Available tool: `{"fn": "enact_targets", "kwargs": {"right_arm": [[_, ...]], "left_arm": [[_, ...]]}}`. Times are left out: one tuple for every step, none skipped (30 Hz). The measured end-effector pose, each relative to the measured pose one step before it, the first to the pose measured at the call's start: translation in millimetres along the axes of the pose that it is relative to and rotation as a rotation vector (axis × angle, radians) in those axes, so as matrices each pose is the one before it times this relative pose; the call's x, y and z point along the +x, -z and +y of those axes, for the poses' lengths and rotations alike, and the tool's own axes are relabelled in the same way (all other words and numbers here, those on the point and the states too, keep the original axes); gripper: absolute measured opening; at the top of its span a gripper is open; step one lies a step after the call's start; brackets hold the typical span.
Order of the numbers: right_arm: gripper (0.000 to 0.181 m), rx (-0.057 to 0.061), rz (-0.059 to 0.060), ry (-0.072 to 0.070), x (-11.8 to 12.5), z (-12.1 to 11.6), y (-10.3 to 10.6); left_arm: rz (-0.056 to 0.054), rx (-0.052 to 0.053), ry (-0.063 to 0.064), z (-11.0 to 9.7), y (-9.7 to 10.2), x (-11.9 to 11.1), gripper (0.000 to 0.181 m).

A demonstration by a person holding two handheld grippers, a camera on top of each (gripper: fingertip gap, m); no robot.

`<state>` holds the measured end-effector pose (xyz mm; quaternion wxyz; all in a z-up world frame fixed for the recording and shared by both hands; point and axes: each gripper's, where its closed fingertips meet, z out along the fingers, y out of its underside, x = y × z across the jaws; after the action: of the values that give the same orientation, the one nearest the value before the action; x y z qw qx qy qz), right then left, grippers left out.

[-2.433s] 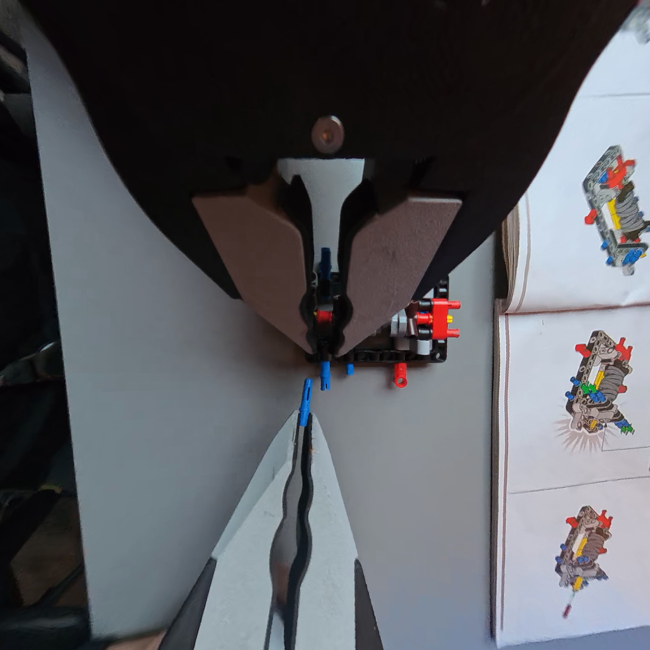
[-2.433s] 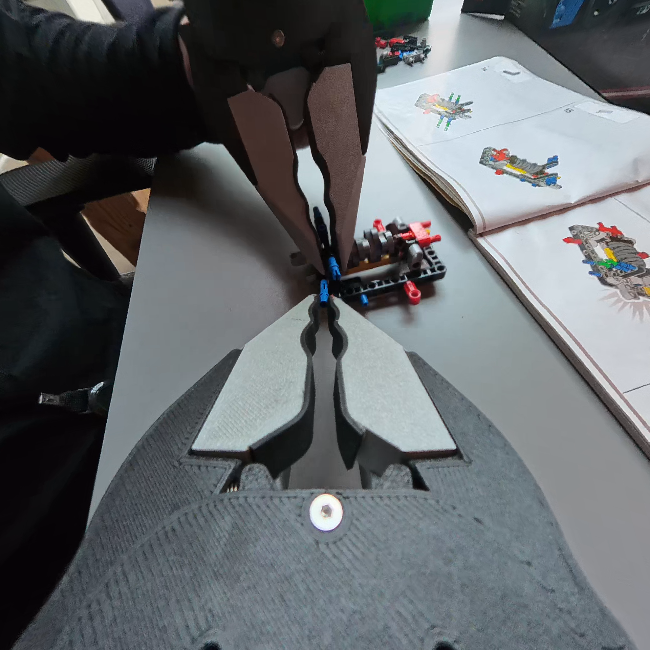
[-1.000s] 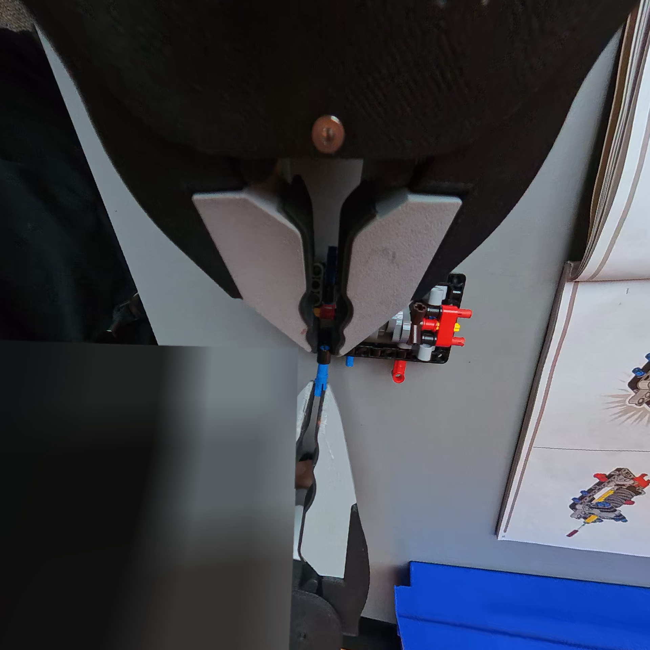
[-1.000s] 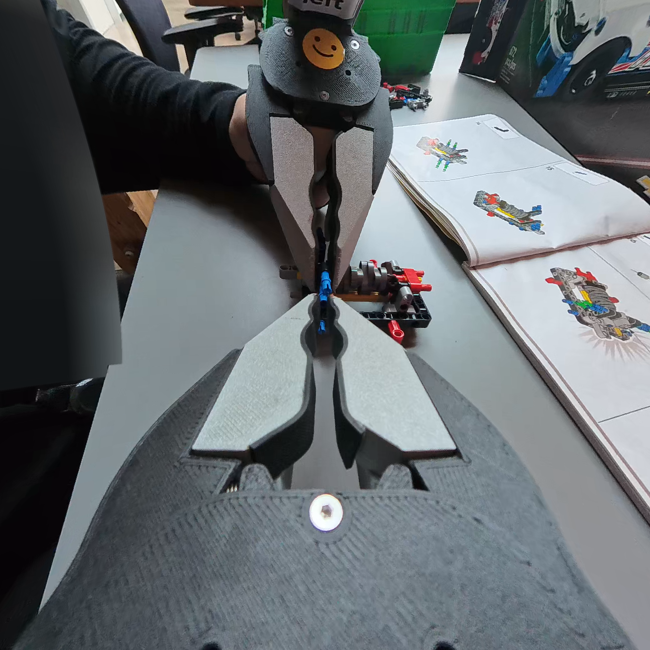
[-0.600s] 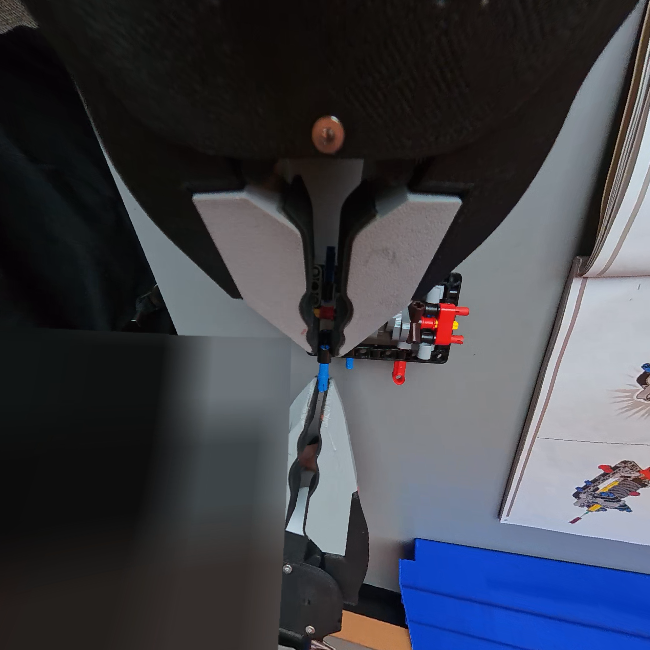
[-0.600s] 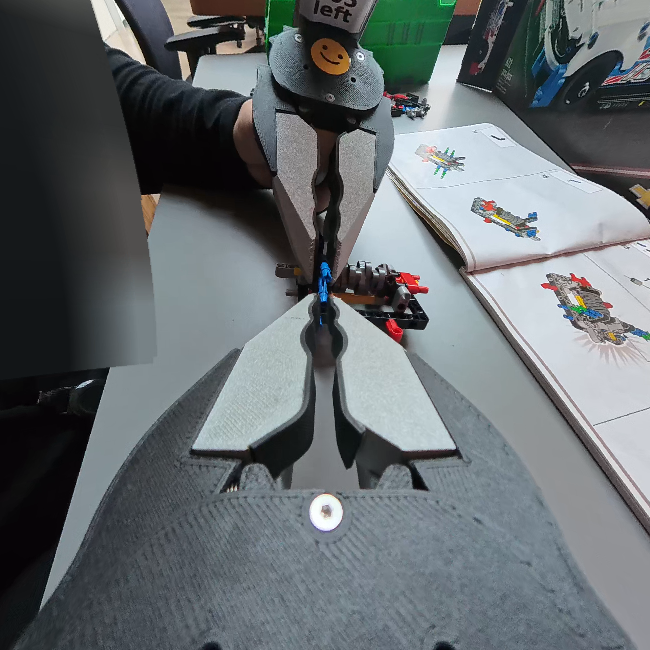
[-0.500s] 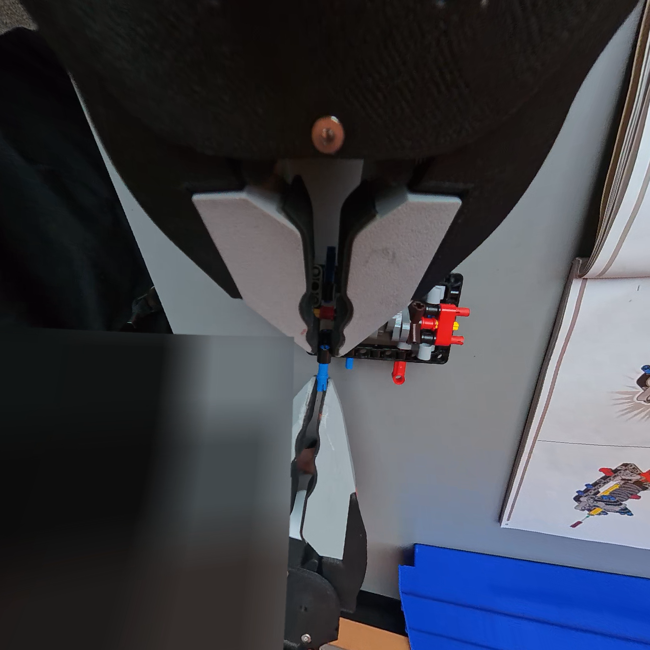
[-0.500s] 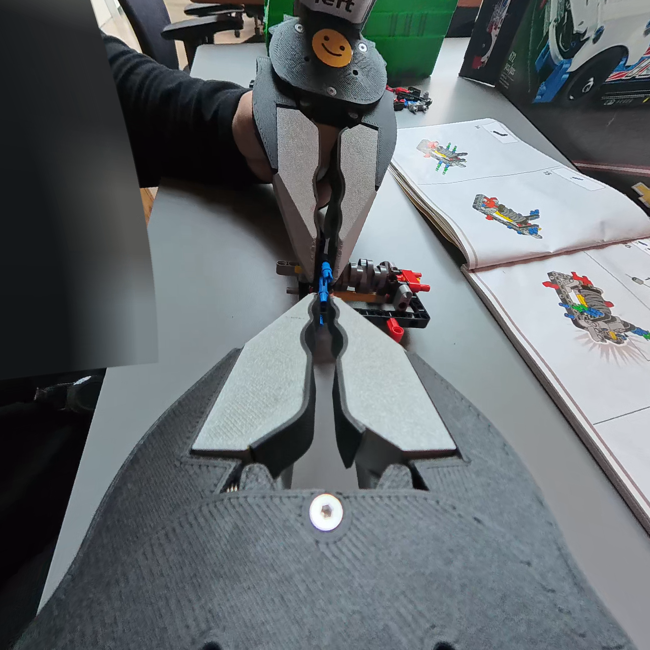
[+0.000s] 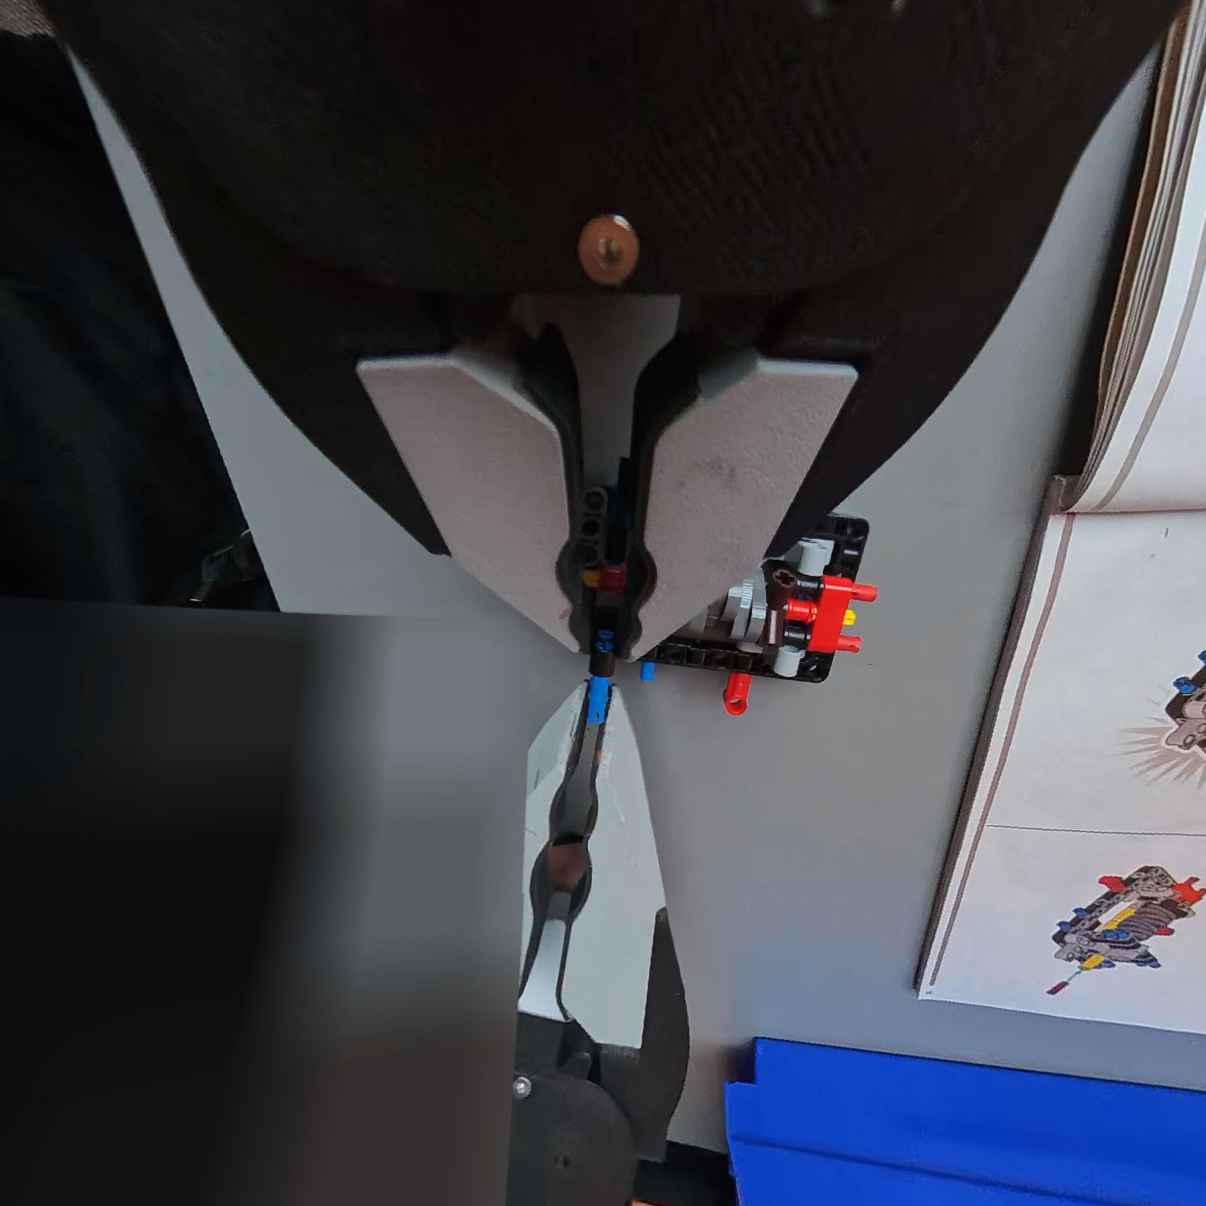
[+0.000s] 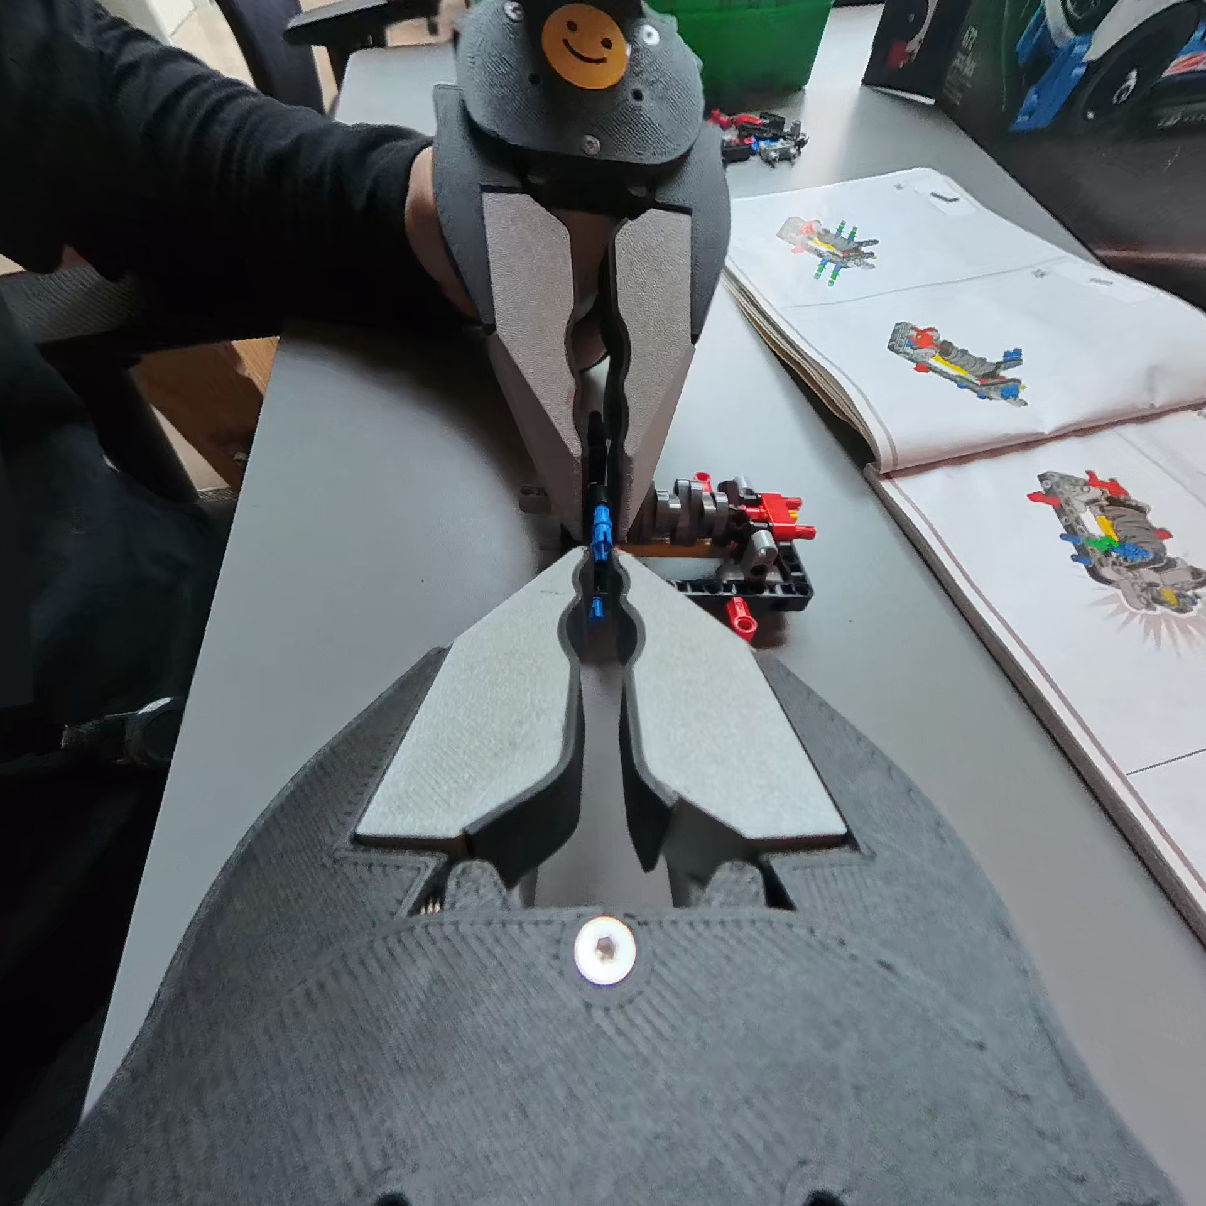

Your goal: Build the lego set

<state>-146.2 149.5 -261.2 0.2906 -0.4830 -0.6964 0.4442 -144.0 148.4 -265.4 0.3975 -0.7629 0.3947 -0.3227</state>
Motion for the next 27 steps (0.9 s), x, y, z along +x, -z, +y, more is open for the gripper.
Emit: {"fn": "enact_targets", "kwargs": {"right_arm": [[0.0,-0.0069,-0.005,-0.0198,1.68,1.16,-0.24],[0.001,-0.0075,0.0002,-0.0143,2.45,1.37,0.41],[0.006,-0.0104,0.0019,-0.0056,2.61,2.16,0.93],[0.014,-0.0097,0.018,-0.0043,5.16,2.34,1.68],[0.015,-0.006,0.0177,-0.0033,4.92,2.05,2.19],[0.012,-0.0027,0.0005,-0.0033,2.34,1.53,2.19],[0.009,-0.0031,-0.0025,-0.0069,1.86,1.39,1.67],[0.009,-0.0029,0.0013,-0.0079,2.14,1.1,1.37],[0.009,0.0026,-0.0018,-0.0065,1.1,0.12,0.95],[0.009,0.0073,-0.0065,-0.0045,-0.11,-0.82,0.88],[0.009,0.0049,-0.0069,-0.0016,-0.63,-0.61,0.52],[0.01,0.0009,-0.0059,0.0028,-0.96,-0.19,-0.03],[0.011,-0.0005,-0.0079,0.0082,-1.86,-0.27,-0.65],[0.013,-0.0009,-0.0077,0.0114,-2.27,-0.55,-1.34],[0.014,-0.0041,-0.0039,0.0127,-1.88,-0.27,-1.88],[0.015,-0.0099,0.0011,0.0127,-1.04,0.6,-2.1],[0.015,-0.0124,0.006,0.0115,0.04,1.04,-1.79],[0.016,-0.007,0.0059,0.0109,0.21,0.6,-0.89],[0.016,0.0014,0.0015,0.0089,0.04,-0.29,0.1],[0.017,0.0087,-0.0014,0.0066,0.03,-1.03,0.92],[0.017,0.015,0.0037,0.0068,1.08,-1.75,1.88],[0.018,0.0191,0.0126,0.0074,2.58,-2.15,2.45],[0.019,0.0186,0.0161,0.0057,3.4,-1.98,2.82],[0.02,0.0146,0.0153,0.0028,3.62,-1.54,2.96],[0.022,0.0128,0.0191,0.0004,4.56,-1.29,3.14],[0.025,0.0162,0.0238,-0.0015,5.37,-1.83,3.32],[0.026,0.0186,0.0209,-0.0045,5.04,-2.0,3.4]], "left_arm": [[-0.0223,-0.0047,-0.0129,0.31,-0.31,-2.08,0.005],[-0.0292,-0.0058,-0.0113,0.19,-0.18,-2.92,0.005],[-0.031,-0.0131,-0.0122,0.76,-0.2,-2.89,0.005],[-0.029,-0.0279,-0.0179,2.54,-0.1,-2.4,0.005],[-0.0326,-0.0277,-0.0177,2.72,-0.48,-2.36,0.007],[-0.0146,-0.0063,-0.0185,0.34,-0.39,0.36,0.015],[-0.0068,-0.0023,-0.0084,0.26,0.19,0.4,0.023],[0.0021,-0.0059,0.0031,1.05,0.93,0.25,0.024],[0.0092,-0.0045,0.0071,0.69,1.85,0.68,0.023],[-0.0009,0.0013,0.0079,-0.24,2.83,-0.89,0.023],[0.0012,0.0042,0.0059,-0.62,3.18,-0.2,0.017],[0.011,0.0027,0.0022,-0.33,2.71,1.54,0.009],[0.0097,0.0003,-0.0011,-0.12,1.59,1.79,0.003],[-0.0045,-0.0035,-0.0016,0.61,0.2,-0.16,0.0],[-0.0079,-0.0116,-0.0014,1.63,-0.74,-1.0,0.0],[-0.0036,-0.0122,-0.0023,1.72,-1.19,-0.3,0.002],[0.0035,-0.0055,-0.0044,0.93,-0.79,0.85,0.002],[0.0032,0.0026,-0.0033,-0.48,-0.05,0.8,0.002],[0.0051,0.0069,-0.0008,-1.41,0.75,1.06,0.002],[0.0081,0.0081,0.0023,-1.93,1.59,1.13,0.002],[-0.0011,0.009,0.0065,-2.23,2.57,-0.68,0.002],[-0.0083,0.0103,0.0092,-2.42,3.61,-2.22,0.003],[-0.0126,0.0101,0.014,-2.43,4.75,-3.02,0.005],[-0.0117,0.0101,0.0196,-2.45,5.78,-3.29,0.008],[-0.0083,0.0092,0.0267,-1.89,6.54,-2.95,0.013],[-0.0094,0.0057,0.0366,-0.75,6.7,-3.46,0.02],[-0.0152,-0.003,0.0431,1.92,6.4,-4.33,0.024]]}}
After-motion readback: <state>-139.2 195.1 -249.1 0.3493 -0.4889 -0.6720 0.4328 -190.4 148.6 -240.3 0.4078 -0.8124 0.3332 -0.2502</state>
